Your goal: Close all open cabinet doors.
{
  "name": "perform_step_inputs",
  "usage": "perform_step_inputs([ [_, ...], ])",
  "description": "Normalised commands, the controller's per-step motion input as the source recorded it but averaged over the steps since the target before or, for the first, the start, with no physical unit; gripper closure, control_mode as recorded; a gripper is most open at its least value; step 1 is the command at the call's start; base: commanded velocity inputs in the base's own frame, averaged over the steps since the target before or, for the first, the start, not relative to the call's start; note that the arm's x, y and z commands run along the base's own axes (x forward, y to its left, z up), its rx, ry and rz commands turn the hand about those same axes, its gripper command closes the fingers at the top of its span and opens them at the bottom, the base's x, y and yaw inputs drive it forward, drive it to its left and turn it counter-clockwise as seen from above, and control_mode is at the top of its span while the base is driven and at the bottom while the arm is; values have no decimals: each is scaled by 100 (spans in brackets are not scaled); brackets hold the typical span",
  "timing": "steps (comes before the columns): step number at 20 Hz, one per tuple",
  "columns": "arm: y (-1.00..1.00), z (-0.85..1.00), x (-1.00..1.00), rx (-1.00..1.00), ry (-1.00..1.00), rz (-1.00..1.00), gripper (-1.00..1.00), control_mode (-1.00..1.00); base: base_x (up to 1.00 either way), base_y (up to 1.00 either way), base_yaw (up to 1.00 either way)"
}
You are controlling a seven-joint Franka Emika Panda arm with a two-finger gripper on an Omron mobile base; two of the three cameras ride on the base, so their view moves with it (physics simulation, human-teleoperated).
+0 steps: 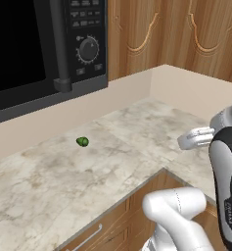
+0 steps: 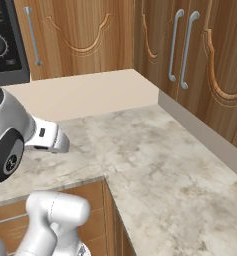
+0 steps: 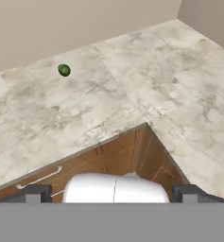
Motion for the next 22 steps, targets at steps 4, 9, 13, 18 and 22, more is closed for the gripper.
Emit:
perform_step_inputs([
  [4,6,0,-7,0,39,-10,-100,-100,0,0,0],
  [9,0,0,-19,0,22,-6,-100,-100,0,0,0],
  [13,0,0,-21,0,23,-8,-100,-100,0,0,0],
  [18,-1,0,-26,0,4,0,-100,-100,0,0,0],
  [22,-1,0,-33,0,0,1,-100,-100,0,0,0],
])
